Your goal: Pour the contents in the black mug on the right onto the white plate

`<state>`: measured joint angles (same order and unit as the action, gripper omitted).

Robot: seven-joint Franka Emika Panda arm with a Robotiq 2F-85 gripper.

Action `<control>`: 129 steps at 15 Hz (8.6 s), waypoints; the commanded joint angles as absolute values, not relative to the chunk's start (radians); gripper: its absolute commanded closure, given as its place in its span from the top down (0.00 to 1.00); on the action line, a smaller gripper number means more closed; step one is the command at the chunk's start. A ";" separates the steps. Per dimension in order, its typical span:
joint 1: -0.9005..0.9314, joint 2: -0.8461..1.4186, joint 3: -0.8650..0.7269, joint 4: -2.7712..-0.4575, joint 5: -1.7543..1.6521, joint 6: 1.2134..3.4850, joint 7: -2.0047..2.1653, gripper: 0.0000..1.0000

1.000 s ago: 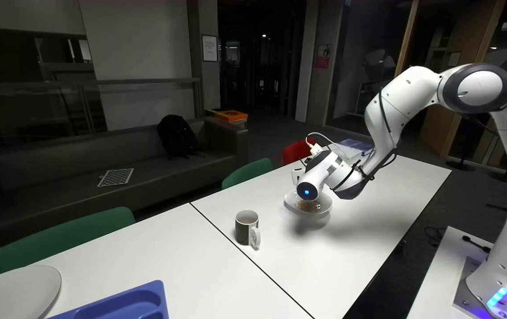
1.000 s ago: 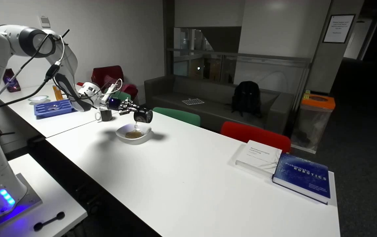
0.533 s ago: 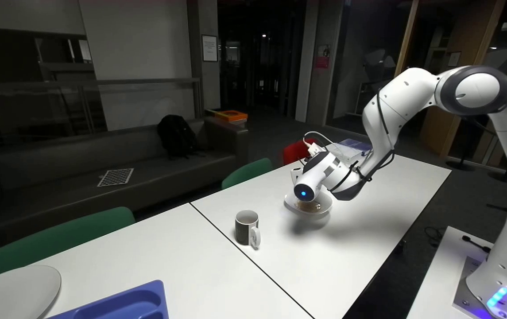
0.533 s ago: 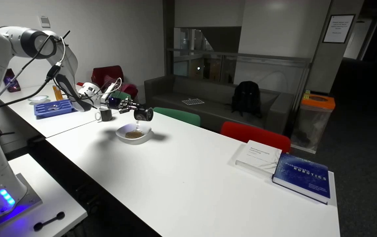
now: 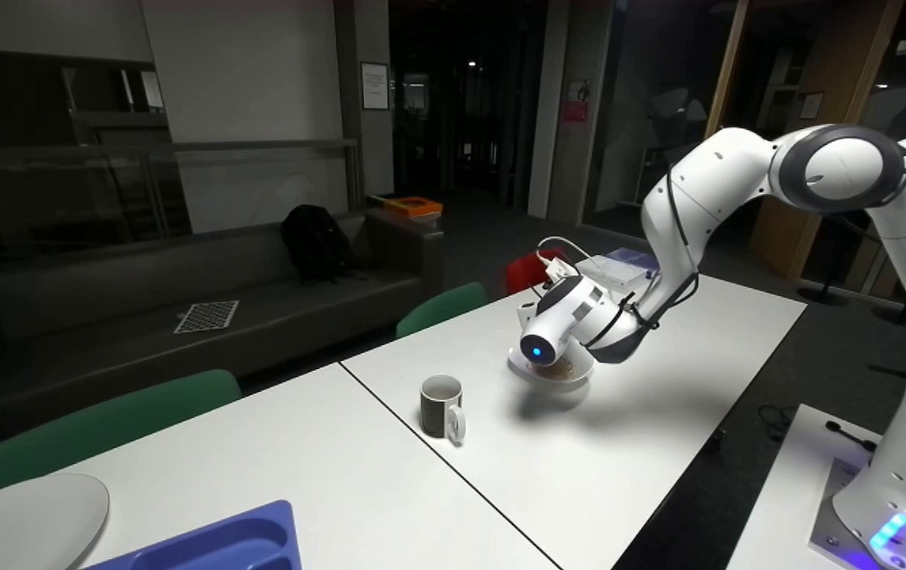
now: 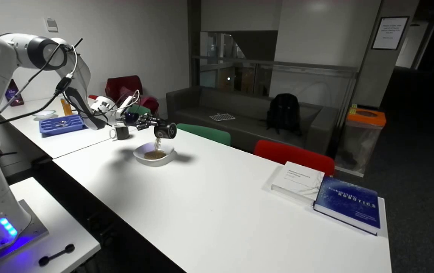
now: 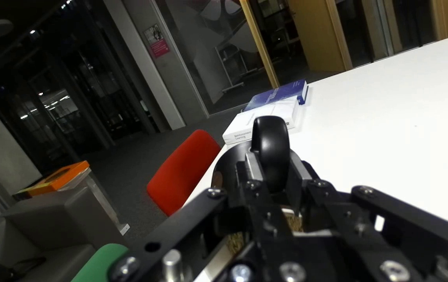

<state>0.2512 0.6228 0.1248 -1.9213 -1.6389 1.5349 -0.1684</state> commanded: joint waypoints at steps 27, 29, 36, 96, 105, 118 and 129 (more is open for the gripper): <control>0.272 0.683 0.125 -1.797 -1.660 1.302 -0.300 0.05; 0.275 0.685 0.124 -1.793 -1.661 1.294 -0.304 0.05; 0.284 0.693 0.124 -1.770 -1.659 1.243 -0.324 0.05; 0.313 0.787 0.079 -1.596 -1.723 1.052 -0.590 0.05; 0.311 0.786 0.078 -1.598 -1.747 1.060 -0.584 0.05; 0.308 0.791 0.078 -1.590 -1.782 1.073 -0.515 0.05; 0.305 0.783 0.111 -1.578 -1.758 1.105 -0.478 0.20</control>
